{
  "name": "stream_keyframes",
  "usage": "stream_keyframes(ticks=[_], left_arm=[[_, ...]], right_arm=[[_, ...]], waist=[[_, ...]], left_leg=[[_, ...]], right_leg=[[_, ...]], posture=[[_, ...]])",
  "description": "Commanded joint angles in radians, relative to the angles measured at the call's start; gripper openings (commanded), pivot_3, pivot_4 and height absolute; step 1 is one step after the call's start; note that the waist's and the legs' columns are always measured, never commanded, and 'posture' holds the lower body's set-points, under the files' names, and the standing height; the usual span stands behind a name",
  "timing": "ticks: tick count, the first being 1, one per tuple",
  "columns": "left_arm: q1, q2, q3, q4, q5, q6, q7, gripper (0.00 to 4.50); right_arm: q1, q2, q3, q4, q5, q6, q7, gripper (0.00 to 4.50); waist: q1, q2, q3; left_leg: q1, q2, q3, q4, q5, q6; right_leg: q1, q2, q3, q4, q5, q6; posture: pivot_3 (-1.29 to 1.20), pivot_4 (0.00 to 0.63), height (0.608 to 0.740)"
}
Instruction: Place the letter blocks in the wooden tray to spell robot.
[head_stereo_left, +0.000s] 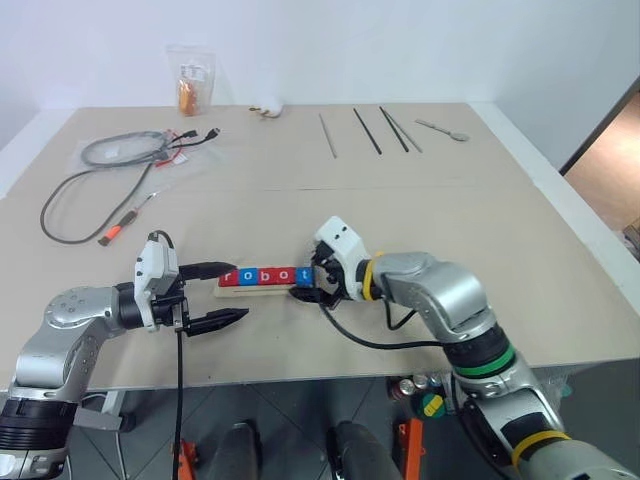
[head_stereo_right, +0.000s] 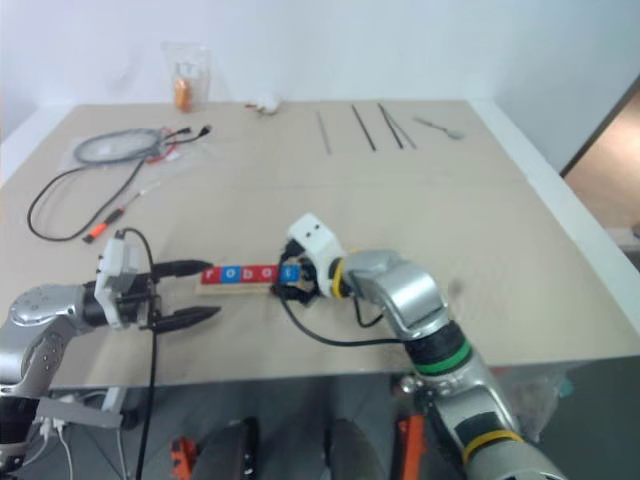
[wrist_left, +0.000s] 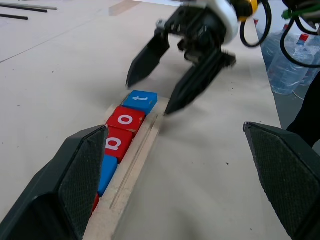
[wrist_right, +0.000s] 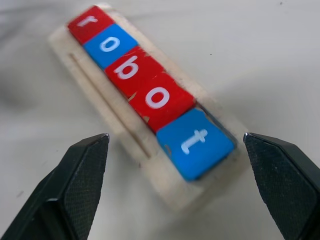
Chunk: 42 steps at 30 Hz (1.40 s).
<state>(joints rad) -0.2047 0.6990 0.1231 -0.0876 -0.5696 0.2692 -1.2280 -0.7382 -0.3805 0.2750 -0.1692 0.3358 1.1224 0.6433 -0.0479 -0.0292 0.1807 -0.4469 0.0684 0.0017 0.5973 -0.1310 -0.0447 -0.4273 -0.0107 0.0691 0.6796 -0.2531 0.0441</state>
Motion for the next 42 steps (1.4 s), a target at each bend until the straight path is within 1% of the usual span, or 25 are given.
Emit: stream_keyframes(ticks=[1, 5, 8, 12, 13, 14, 17, 18, 20, 22, 26, 34, 42], left_arm=[[-0.015, 0.003, 0.015, -0.006, -0.008, -0.011, -0.004, 4.50], [-0.014, 0.004, 0.017, -0.010, -0.012, -0.008, -0.006, 4.50], [-0.011, 0.007, 0.022, -0.018, -0.019, -0.001, -0.007, 4.50], [-0.007, 0.010, 0.026, -0.024, -0.025, 0.003, -0.009, 4.50], [-0.007, 0.010, 0.026, -0.025, -0.025, 0.004, -0.009, 4.50], [-0.008, 0.010, 0.024, -0.026, -0.025, 0.005, -0.008, 4.50], [-0.007, 0.008, 0.020, -0.029, -0.026, 0.005, -0.005, 4.50], [-0.006, 0.008, 0.020, -0.029, -0.026, 0.005, -0.005, 4.50], [-0.005, 0.007, 0.020, -0.030, -0.027, 0.006, -0.004, 4.50], [-0.004, 0.006, 0.019, -0.031, -0.027, 0.006, -0.003, 4.50], [-0.006, 0.000, 0.013, -0.029, -0.024, 0.003, -0.001, 4.50], [-0.002, -0.002, 0.014, -0.031, -0.023, 0.003, 0.002, 4.50], [0.005, -0.003, 0.019, -0.037, -0.024, 0.001, 0.009, 4.50]], right_arm=[[-0.060, -0.060, -0.101, 0.012, 0.060, -0.054, 0.093, 4.47], [-0.049, -0.138, -0.127, 0.033, 0.070, -0.133, 0.166, 4.47], [-0.025, -0.158, -0.125, 0.035, 0.068, -0.171, 0.184, 4.47], [0.016, -0.150, -0.113, 0.004, 0.077, -0.202, 0.199, 3.37], [0.026, -0.145, -0.104, -0.008, 0.080, -0.205, 0.202, 2.94], [0.036, -0.138, -0.092, -0.024, 0.086, -0.213, 0.210, 2.66], [0.053, -0.118, -0.057, -0.052, 0.097, -0.213, 0.222, 1.53], [0.056, -0.115, -0.049, -0.054, 0.094, -0.213, 0.223, 1.28], [0.059, -0.115, -0.022, -0.060, 0.097, -0.205, 0.237, 0.52], [0.056, -0.118, 0.004, -0.063, 0.092, -0.207, 0.251, 0.06], [0.024, -0.103, 0.052, -0.013, 0.056, -0.243, 0.257, 0.06], [-0.017, -0.094, 0.089, 0.110, -0.022, -0.324, 0.266, 0.06], [-0.012, -0.095, 0.096, 0.122, -0.046, -0.334, 0.298, 0.06]], waist=[[0.000, 0.000, 0.000], [0.000, 0.000, 0.000], [-0.001, 0.000, 0.000], [0.000, 0.000, 0.000], [0.000, 0.000, 0.000], [0.000, 0.000, 0.000], [-0.001, 0.000, 0.000], [-0.001, 0.000, 0.000], [0.000, 0.000, 0.000], [0.000, 0.000, 0.000], [0.000, 0.000, 0.000], [0.000, 0.000, 0.000], [0.000, 0.000, 0.000]], left_leg=[[0.000, 0.000, 0.000, 0.000, 0.000, 0.000], [0.000, 0.000, 0.000, -0.001, 0.000, 0.000], [0.000, 0.000, 0.000, -0.002, -0.001, 0.001], [0.000, 0.000, 0.000, -0.003, -0.001, 0.002], [0.000, 0.000, 0.000, -0.004, -0.001, 0.002], [0.000, 0.000, 0.000, -0.004, -0.002, 0.002], [0.000, 0.000, 0.000, -0.004, -0.002, 0.002], [0.000, 0.000, 0.000, -0.004, -0.002, 0.002], [0.000, 0.000, 0.000, -0.003, -0.002, 0.002], [0.000, 0.000, 0.000, -0.003, -0.002, 0.002], [0.000, 0.000, 0.000, -0.002, -0.002, 0.002], [0.000, 0.000, 0.000, -0.002, -0.002, 0.002], [0.000, 0.000, 0.000, -0.002, -0.002, 0.002]], right_leg=[[0.000, 0.000, 0.000, 0.000, 0.000, 0.000], [0.000, 0.000, 0.000, -0.001, 0.000, 0.000], [0.000, 0.000, 0.000, -0.002, -0.001, 0.000], [-0.001, 0.001, 0.000, -0.002, -0.002, 0.001], [-0.001, 0.001, 0.000, -0.002, -0.002, 0.001], [-0.001, 0.001, 0.000, -0.002, -0.002, 0.001], [-0.001, 0.001, 0.000, -0.002, -0.002, 0.001], [-0.001, 0.001, 0.000, -0.001, -0.002, 0.001], [-0.001, 0.001, 0.000, -0.001, -0.002, 0.001], [0.000, 0.001, 0.000, -0.001, -0.002, 0.001], [0.000, 0.001, 0.000, -0.001, -0.002, 0.001], [0.000, 0.001, 0.000, -0.001, -0.002, 0.001], [0.000, 0.001, 0.000, -0.001, -0.002, 0.001]], posture=[[0.00, 0.150, 0.740], [0.00, 0.150, 0.740], [0.00, 0.150, 0.740], [0.00, 0.150, 0.740], [0.00, 0.150, 0.740], [0.00, 0.150, 0.740], [0.00, 0.150, 0.740], [0.00, 0.150, 0.740], [0.00, 0.150, 0.740], [0.00, 0.150, 0.740], [0.00, 0.150, 0.740], [0.00, 0.150, 0.740], [0.00, 0.150, 0.740]])
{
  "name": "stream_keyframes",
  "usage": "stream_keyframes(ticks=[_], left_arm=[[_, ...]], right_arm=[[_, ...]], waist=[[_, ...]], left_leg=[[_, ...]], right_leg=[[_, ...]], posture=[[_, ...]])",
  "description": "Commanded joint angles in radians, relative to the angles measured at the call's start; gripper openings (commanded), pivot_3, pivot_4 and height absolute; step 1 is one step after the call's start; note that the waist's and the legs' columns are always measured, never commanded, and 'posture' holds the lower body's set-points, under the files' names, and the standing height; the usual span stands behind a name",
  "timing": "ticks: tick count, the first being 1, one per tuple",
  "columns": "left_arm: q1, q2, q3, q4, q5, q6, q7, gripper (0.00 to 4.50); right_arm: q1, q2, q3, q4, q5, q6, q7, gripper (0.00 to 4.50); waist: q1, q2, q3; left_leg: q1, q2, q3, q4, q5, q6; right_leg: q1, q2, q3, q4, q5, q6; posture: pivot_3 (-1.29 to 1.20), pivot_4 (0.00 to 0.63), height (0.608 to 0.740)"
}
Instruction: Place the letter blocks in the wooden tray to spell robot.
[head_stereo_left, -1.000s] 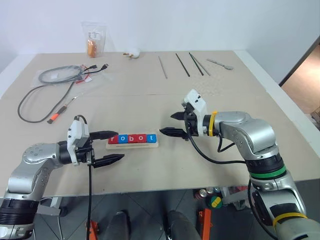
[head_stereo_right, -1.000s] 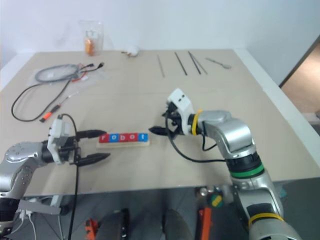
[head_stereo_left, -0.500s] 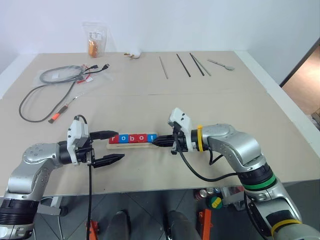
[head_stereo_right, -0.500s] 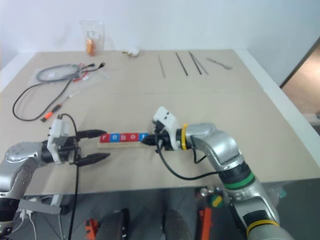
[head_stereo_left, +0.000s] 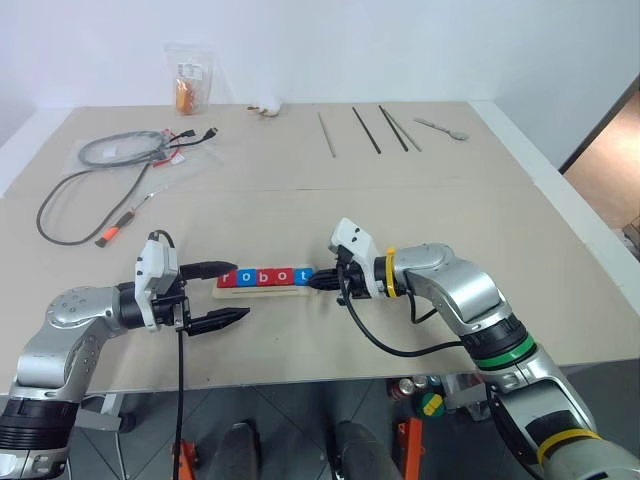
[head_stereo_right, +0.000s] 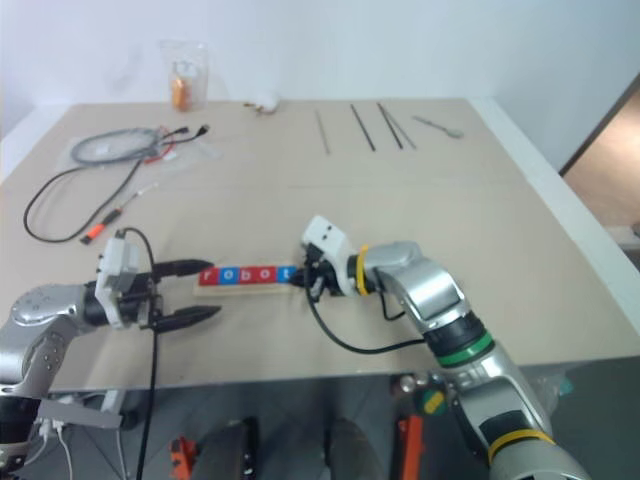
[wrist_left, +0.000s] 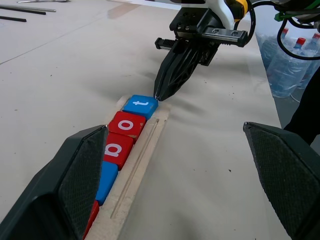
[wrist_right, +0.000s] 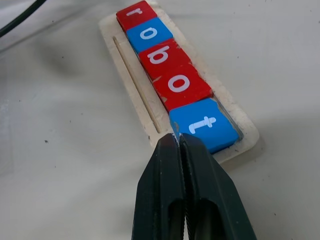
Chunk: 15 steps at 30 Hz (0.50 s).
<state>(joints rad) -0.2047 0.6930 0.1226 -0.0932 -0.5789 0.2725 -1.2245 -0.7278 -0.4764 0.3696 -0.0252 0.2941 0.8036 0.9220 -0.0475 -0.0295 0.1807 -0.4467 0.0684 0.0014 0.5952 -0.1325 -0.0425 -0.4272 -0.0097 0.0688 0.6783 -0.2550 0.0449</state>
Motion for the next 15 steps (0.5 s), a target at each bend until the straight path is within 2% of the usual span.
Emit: stream_keyframes(ticks=[1, 15], left_arm=[[0.005, 0.002, 0.019, -0.031, -0.015, -0.002, 0.006, 4.50], [0.008, -0.001, 0.030, -0.045, -0.031, 0.012, 0.022, 4.50]], right_arm=[[-0.023, 0.004, 0.002, -0.018, -0.009, -0.016, 0.019, 0.06], [-0.059, 0.039, -0.012, 0.063, -0.041, -0.035, 0.014, 0.06]], waist=[[0.000, 0.000, 0.000], [0.000, 0.000, 0.000]], left_leg=[[0.000, 0.000, 0.000, 0.000, 0.000, 0.000], [0.000, 0.000, 0.000, 0.000, 0.000, 0.000]], right_leg=[[0.000, 0.000, 0.000, 0.000, 0.000, 0.000], [0.000, 0.000, 0.000, 0.000, 0.000, 0.000]], posture=[[0.00, 0.150, 0.740], [0.00, 0.150, 0.740]])
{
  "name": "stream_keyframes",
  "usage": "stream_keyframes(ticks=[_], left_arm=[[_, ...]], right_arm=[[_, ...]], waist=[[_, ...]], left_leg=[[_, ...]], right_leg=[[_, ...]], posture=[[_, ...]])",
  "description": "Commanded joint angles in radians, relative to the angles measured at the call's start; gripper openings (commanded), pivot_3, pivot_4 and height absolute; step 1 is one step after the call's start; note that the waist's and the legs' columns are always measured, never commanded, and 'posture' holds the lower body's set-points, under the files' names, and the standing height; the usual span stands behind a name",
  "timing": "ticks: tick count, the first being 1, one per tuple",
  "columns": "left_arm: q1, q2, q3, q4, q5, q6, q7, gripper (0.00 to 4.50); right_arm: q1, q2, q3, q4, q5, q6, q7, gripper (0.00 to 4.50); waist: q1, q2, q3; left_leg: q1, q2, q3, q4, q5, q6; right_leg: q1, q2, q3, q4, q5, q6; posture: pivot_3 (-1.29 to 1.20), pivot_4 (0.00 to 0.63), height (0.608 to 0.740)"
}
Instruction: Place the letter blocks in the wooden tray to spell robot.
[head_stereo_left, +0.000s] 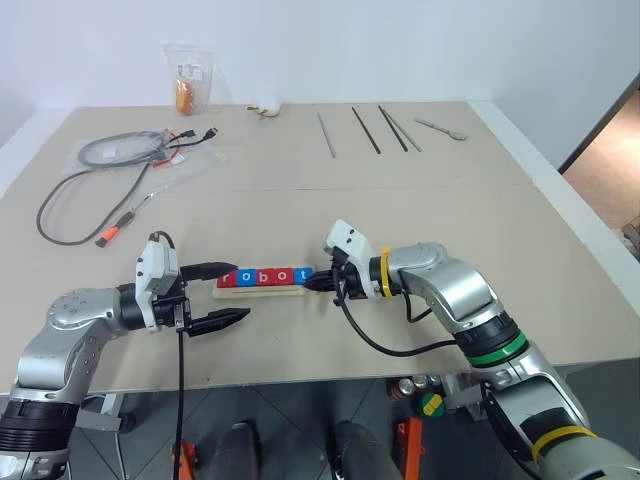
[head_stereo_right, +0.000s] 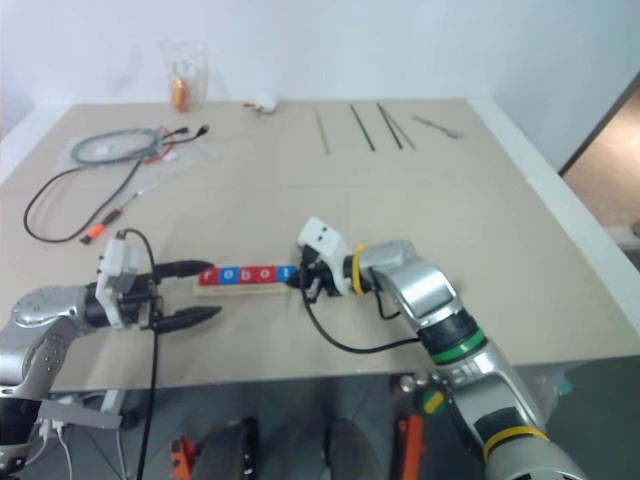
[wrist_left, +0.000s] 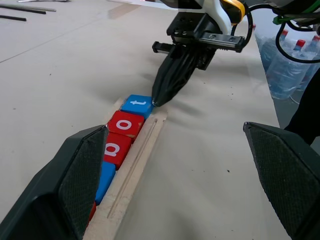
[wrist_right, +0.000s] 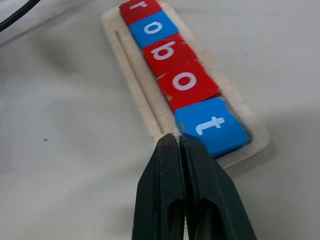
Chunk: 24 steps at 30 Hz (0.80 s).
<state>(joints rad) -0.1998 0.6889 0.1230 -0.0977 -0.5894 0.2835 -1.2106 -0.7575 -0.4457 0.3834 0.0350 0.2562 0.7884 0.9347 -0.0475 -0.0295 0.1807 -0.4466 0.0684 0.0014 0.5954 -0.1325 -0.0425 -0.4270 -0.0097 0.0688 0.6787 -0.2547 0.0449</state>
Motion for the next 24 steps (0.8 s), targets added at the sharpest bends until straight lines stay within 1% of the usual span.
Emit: stream_keyframes(ticks=[1, 8, 10, 12, 15, 17, 18, 21, 23, 24], left_arm=[[0.004, 0.002, 0.033, -0.042, -0.025, 0.003, 0.013, 4.50], [0.003, -0.004, 0.052, -0.054, -0.055, 0.021, 0.040, 4.50], [0.017, -0.003, 0.068, -0.068, -0.066, 0.032, 0.053, 4.50], [0.037, 0.000, 0.101, -0.089, -0.099, 0.062, 0.077, 4.50], [0.077, 0.006, 0.155, -0.116, -0.131, 0.099, 0.124, 4.50], [0.111, 0.037, 0.180, -0.134, -0.168, 0.209, 0.178, 4.50], [0.132, 0.043, 0.196, -0.147, -0.172, 0.232, 0.204, 4.50], [0.205, 0.027, 0.312, -0.206, -0.221, 0.309, 0.353, 4.50], [0.230, -0.004, 0.390, -0.222, -0.284, 0.341, 0.434, 4.50], [0.241, -0.013, 0.414, -0.227, -0.309, 0.352, 0.447, 4.50]], right_arm=[[-0.030, 0.010, -0.026, 0.006, -0.004, -0.021, 0.002, 0.06], [-0.024, 0.004, -0.036, -0.018, 0.010, -0.005, 0.014, 0.06], [-0.028, -0.027, -0.078, -0.048, 0.048, 0.025, 0.041, 0.06], [-0.026, -0.068, -0.147, -0.093, 0.112, 0.056, 0.077, 0.06], [0.003, -0.149, -0.231, -0.168, 0.190, 0.088, 0.128, 0.06], [0.040, -0.204, -0.280, -0.206, 0.224, 0.087, 0.150, 0.06], [0.064, -0.232, -0.303, -0.222, 0.231, 0.079, 0.156, 0.06], [0.170, -0.312, -0.395, -0.226, 0.223, 0.049, 0.132, 0.06], [0.222, -0.328, -0.447, -0.212, 0.225, 0.049, 0.096, 0.06], [0.241, -0.328, -0.463, -0.208, 0.226, 0.046, 0.078, 0.06]], waist=[[0.000, 0.000, 0.000], [0.000, 0.000, 0.000], [0.000, 0.000, 0.000], [0.000, 0.000, 0.000], [0.001, 0.000, 0.000], [0.001, -0.001, 0.000], [0.001, -0.001, 0.000], [0.001, -0.002, 0.000], [0.002, -0.002, 0.001], [0.001, -0.002, 0.001]], left_leg=[[0.000, 0.000, 0.000, 0.000, 0.000, 0.000], [0.000, 0.000, 0.000, 0.000, 0.000, 0.000], [0.000, 0.000, 0.000, 0.000, 0.000, 0.000], [0.000, 0.000, 0.000, 0.000, 0.000, 0.000], [0.000, 0.000, 0.000, 0.000, 0.000, 0.000], [0.000, 0.000, 0.000, 0.000, 0.000, 0.000], [0.001, 0.000, -0.001, 0.000, 0.000, 0.000], [0.002, 0.000, -0.001, 0.000, -0.001, -0.001], [0.001, 0.000, 0.000, 0.000, -0.001, -0.001], [0.001, -0.001, 0.001, 0.001, -0.001, -0.001]], right_leg=[[0.000, 0.000, 0.000, 0.000, 0.000, 0.000], [0.000, 0.000, 0.000, 0.000, 0.000, 0.001], [0.000, 0.000, 0.000, 0.000, 0.000, 0.001], [0.000, 0.000, 0.000, 0.000, 0.000, 0.001], [0.001, -0.001, 0.000, 0.000, 0.000, 0.001], [0.001, -0.001, -0.001, 0.000, -0.001, 0.001], [0.002, -0.001, -0.001, 0.000, -0.001, 0.001], [0.002, -0.001, -0.001, 0.000, -0.002, 0.000], [0.002, -0.002, 0.000, 0.000, -0.002, 0.001], [0.002, -0.003, 0.000, 0.000, -0.002, 0.001]], posture=[[0.00, 0.150, 0.740], [0.00, 0.150, 0.740], [0.00, 0.150, 0.740], [0.00, 0.150, 0.740], [0.00, 0.150, 0.740], [0.00, 0.150, 0.740], [0.00, 0.150, 0.740], [0.00, 0.150, 0.740], [0.00, 0.150, 0.740], [0.00, 0.150, 0.740]])
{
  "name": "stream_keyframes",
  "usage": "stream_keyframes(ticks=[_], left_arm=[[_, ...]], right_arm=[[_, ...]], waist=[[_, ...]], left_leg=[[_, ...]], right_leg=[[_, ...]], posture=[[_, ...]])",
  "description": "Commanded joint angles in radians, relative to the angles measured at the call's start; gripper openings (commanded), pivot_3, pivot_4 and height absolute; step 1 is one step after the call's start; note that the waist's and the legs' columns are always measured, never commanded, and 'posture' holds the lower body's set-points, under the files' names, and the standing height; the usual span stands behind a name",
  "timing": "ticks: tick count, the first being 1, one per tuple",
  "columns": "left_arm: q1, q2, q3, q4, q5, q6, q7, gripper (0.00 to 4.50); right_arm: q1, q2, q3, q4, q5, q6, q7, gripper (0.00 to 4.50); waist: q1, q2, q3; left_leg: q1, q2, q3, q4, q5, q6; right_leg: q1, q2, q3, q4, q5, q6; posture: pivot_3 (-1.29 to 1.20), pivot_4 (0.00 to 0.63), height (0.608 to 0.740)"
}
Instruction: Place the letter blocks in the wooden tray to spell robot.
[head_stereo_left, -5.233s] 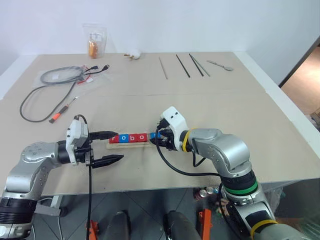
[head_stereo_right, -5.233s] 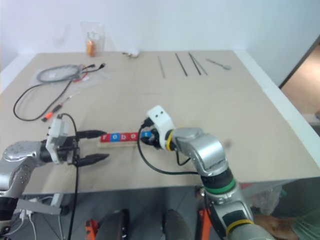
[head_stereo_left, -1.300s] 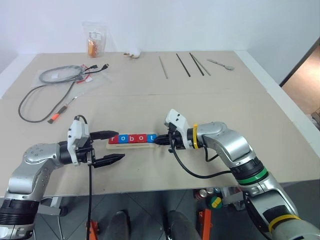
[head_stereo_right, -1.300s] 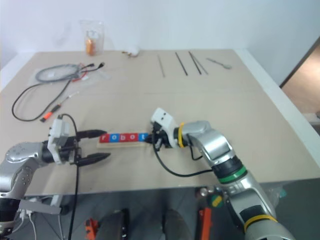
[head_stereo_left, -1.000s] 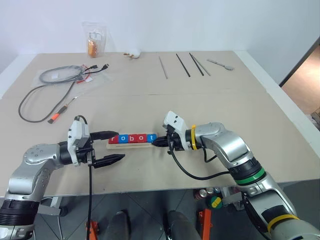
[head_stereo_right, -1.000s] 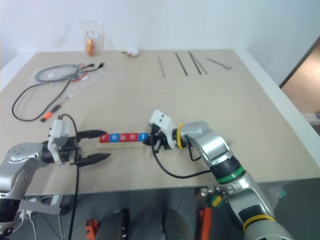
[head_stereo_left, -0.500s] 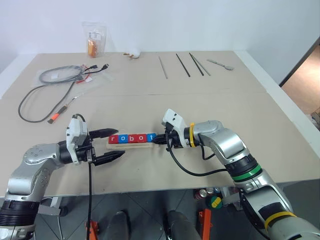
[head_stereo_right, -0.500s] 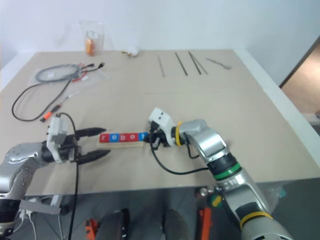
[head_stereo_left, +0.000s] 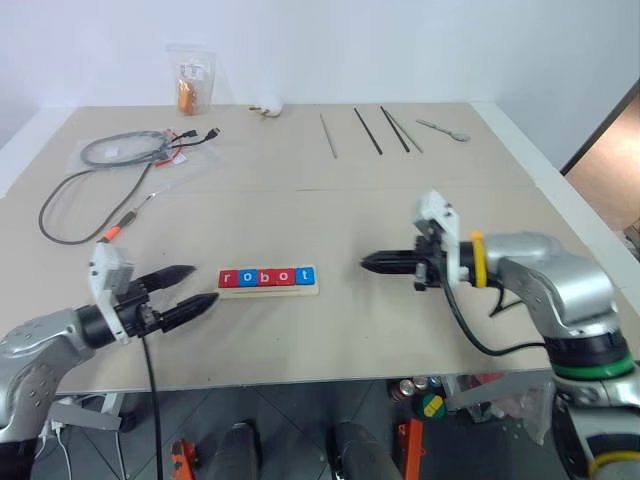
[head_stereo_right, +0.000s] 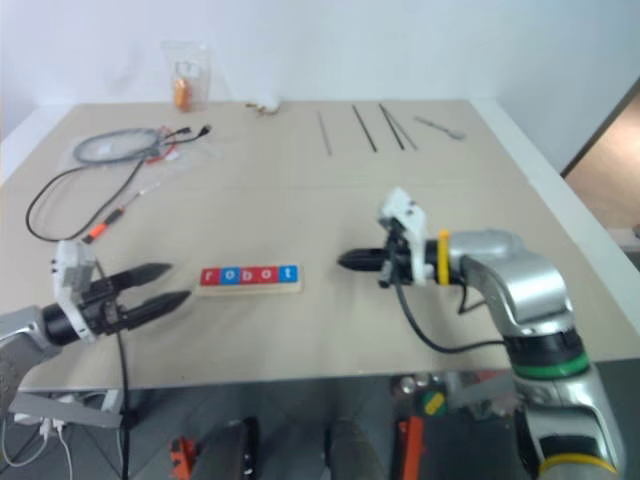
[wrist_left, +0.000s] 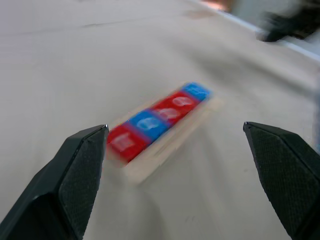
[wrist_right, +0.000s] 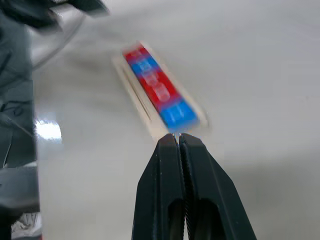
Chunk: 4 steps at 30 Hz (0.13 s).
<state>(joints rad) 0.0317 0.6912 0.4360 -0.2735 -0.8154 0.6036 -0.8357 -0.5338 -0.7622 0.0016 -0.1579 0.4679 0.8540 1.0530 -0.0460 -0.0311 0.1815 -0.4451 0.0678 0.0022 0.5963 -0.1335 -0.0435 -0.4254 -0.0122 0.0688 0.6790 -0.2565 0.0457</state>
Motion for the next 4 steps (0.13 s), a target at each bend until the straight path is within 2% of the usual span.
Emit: stream_keyframes(ticks=[1, 4], left_arm=[[0.023, -0.023, 0.120, -0.057, -0.097, 0.034, 0.080, 4.50], [0.064, -0.043, 0.139, -0.063, -0.081, 0.027, 0.120, 4.50]], right_arm=[[0.033, -0.009, -0.096, -0.010, 0.013, -0.019, -0.062, 0.06], [0.073, 0.019, -0.131, 0.003, 0.019, -0.010, -0.120, 0.06]], waist=[[-0.002, 0.000, 0.000], [-0.003, 0.000, 0.000]], left_leg=[[0.000, 0.000, 0.000, 0.001, 0.000, 0.000], [0.002, 0.000, 0.000, 0.002, 0.000, 0.000]], right_leg=[[0.000, 0.000, 0.000, 0.000, 0.001, 0.000], [0.001, 0.000, 0.000, 0.000, 0.002, -0.001]], posture=[[0.00, 0.150, 0.740], [0.00, 0.150, 0.740]])
